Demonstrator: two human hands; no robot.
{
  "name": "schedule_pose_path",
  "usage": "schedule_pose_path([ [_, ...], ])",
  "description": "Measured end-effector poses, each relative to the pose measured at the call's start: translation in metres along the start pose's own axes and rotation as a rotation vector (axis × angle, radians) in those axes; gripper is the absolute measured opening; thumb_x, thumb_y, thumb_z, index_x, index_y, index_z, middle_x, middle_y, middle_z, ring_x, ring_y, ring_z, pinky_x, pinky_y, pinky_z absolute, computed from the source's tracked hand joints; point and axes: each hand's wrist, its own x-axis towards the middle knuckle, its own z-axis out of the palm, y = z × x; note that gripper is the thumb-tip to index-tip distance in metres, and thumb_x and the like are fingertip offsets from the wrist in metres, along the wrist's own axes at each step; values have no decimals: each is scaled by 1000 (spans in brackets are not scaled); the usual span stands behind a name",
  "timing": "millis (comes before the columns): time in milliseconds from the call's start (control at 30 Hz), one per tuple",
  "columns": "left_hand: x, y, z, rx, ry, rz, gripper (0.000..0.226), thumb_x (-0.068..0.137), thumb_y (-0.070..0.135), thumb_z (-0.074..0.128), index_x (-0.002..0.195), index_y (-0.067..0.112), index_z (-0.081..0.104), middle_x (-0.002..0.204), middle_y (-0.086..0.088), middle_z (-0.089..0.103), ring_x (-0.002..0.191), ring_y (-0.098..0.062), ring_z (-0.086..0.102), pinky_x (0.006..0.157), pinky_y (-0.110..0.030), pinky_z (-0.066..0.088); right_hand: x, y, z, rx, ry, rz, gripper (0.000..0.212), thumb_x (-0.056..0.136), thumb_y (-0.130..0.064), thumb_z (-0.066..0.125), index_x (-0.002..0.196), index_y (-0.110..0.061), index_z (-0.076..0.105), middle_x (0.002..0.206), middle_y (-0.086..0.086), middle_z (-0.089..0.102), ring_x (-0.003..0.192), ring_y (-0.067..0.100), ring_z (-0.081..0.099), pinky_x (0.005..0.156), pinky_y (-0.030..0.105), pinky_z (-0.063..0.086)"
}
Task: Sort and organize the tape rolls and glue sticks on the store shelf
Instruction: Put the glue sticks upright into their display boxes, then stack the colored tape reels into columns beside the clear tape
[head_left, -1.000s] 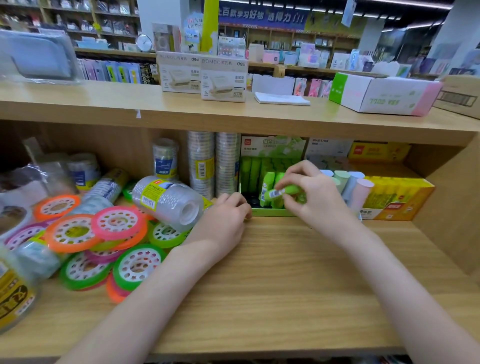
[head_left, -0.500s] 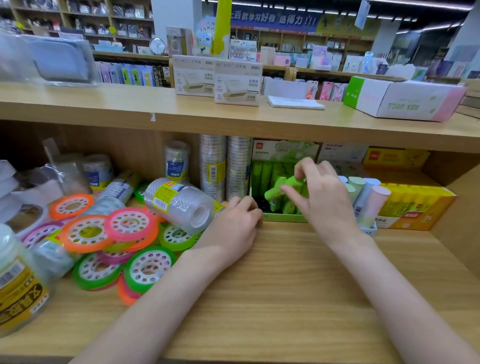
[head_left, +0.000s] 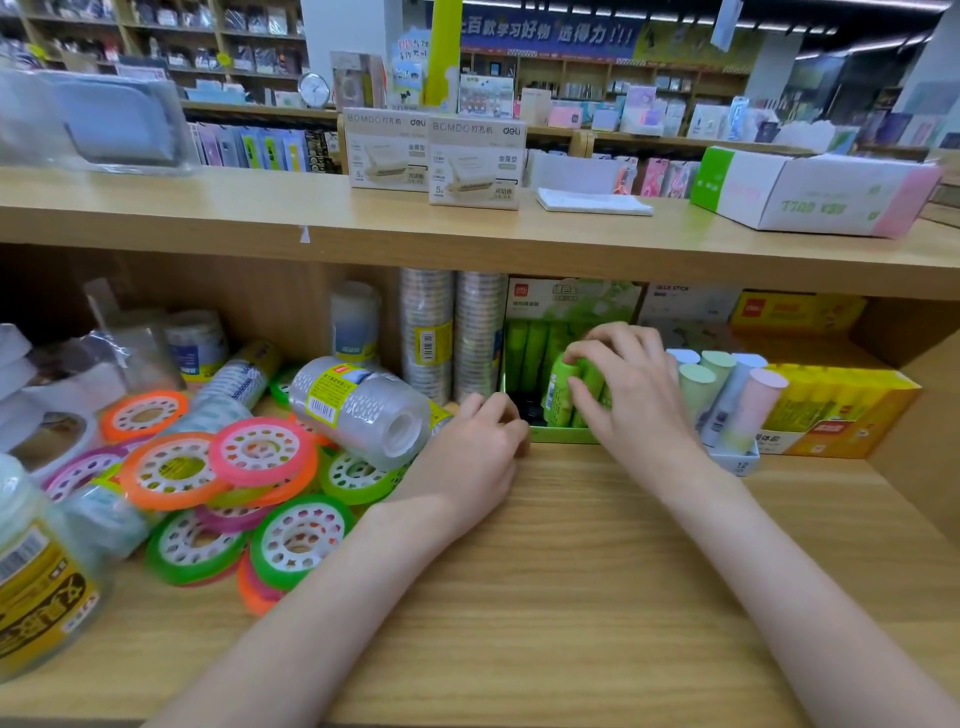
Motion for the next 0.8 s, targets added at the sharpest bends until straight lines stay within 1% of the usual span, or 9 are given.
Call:
schedule_pose_path([
  [133, -1, 0, 0, 22, -13, 2, 12, 66, -2, 61, 74, 6, 64, 89, -14, 59, 81, -35, 57, 55, -38, 50, -16, -1, -11, 22, -116, 2, 39, 86, -18, 61, 125, -14, 56, 125, 9, 45, 118, 24, 38, 99, 36, 30],
  [233, 0, 0, 0, 32, -23, -16, 12, 69, 0, 58, 77, 7, 64, 93, -13, 59, 87, -35, 57, 59, -41, 53, -33, 2, -21, 19, -120, 34, 51, 87, -14, 59, 136, -9, 43, 137, 10, 40, 129, 23, 35, 107, 30, 24],
  [300, 0, 2, -1, 28, -44, -39, 15, 75, 1, 54, 84, 6, 64, 103, -13, 57, 97, -33, 53, 68, -44, 52, -40, 5, -27, -25, -109, 33, 43, 86, -11, 60, 128, -5, 52, 131, 10, 46, 126, 24, 41, 104, 28, 27],
  [367, 0, 7, -3, 45, -67, -67, 19, 84, 4, 50, 98, 7, 63, 117, -10, 52, 108, -29, 46, 80, -39, 48, -43, 8, -29, -62, -121, 0, 29, 83, -8, 63, 112, -4, 63, 123, 12, 53, 119, 27, 48, 98, 29, 31],
  [433, 3, 11, -7, 106, -139, -118, 27, 92, 10, 43, 115, 11, 56, 131, -3, 41, 117, -23, 37, 86, -31, 39, -44, 10, -29, -68, -135, -21, 24, 82, -6, 64, 106, -5, 66, 119, 12, 56, 116, 28, 50, 95, 30, 33],
  [500, 6, 13, -9, 155, -209, -138, 30, 94, 13, 39, 120, 12, 52, 133, -2, 38, 118, -22, 35, 92, -32, 40, -44, 11, -32, -55, -140, -33, 23, 82, -5, 64, 105, -6, 67, 119, 12, 56, 116, 27, 49, 95, 29, 33],
  [600, 5, 14, -12, 171, -241, -122, 28, 92, 12, 39, 116, 8, 53, 129, -7, 41, 113, -27, 40, 89, -41, 44, -42, 12, -34, -39, -143, -77, 22, 81, -3, 64, 103, -6, 67, 118, 12, 57, 116, 28, 49, 94, 31, 35],
  [700, -1, 16, -26, 155, -90, -47, 29, 80, 15, 37, 92, 6, 63, 105, -11, 58, 87, -31, 55, 73, -43, 51, -39, 11, -35, -24, -172, -91, 21, 82, -3, 64, 102, -5, 67, 118, 12, 56, 117, 29, 48, 95, 34, 37],
  [800, -15, 12, -50, 251, 53, -46, 30, 73, 21, 36, 81, 13, 64, 90, -6, 63, 74, -28, 61, 77, -37, 40, -36, 5, -36, 34, -209, -112, 19, 83, -3, 63, 101, -6, 68, 117, 10, 56, 116, 26, 49, 96, 37, 40],
])
